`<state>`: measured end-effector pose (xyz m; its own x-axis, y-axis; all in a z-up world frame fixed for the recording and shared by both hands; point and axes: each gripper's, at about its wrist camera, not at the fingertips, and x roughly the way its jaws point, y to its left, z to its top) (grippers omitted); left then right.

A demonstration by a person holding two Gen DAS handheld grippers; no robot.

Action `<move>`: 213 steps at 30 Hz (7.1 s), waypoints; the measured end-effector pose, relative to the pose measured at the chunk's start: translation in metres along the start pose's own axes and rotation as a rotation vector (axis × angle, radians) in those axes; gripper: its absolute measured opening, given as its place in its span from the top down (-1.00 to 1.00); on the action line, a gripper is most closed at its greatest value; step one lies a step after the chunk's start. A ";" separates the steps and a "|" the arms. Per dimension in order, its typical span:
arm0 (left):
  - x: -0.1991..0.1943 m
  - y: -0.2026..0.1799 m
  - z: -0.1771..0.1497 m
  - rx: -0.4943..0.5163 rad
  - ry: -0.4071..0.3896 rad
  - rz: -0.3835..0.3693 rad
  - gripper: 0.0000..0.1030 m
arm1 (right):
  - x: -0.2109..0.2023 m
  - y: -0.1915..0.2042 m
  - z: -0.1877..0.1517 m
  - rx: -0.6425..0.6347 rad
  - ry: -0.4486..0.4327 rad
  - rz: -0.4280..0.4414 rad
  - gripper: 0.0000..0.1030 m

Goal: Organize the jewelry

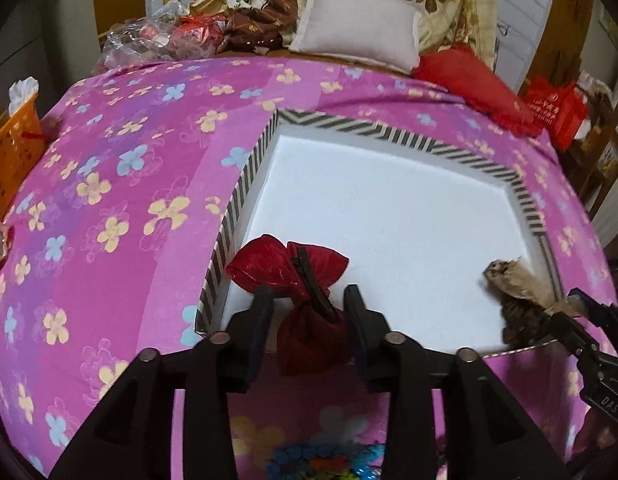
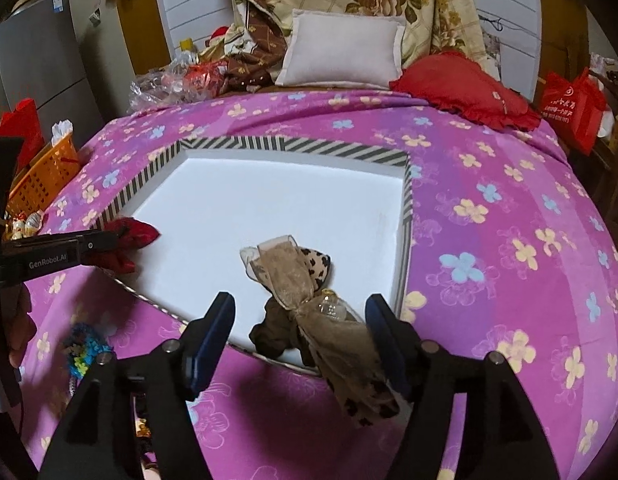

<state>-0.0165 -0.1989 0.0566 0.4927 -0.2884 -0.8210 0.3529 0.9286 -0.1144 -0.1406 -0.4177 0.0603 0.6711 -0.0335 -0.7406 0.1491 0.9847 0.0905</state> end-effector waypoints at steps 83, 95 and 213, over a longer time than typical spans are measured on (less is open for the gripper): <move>-0.115 0.017 -0.141 0.014 -0.094 0.083 0.57 | -0.101 0.061 -0.097 -0.008 0.003 0.027 -0.68; -0.098 0.038 -0.143 -0.047 -0.043 0.057 0.57 | -0.081 0.074 -0.095 -0.074 0.019 0.061 -0.58; -0.155 0.029 -0.056 0.033 -0.164 -0.209 1.00 | -0.084 0.102 -0.047 -0.215 -0.063 0.202 0.87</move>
<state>-0.1268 -0.1138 0.1496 0.5277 -0.5096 -0.6796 0.4849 0.8376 -0.2516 -0.2163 -0.3068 0.1007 0.7164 0.1626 -0.6784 -0.1448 0.9859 0.0834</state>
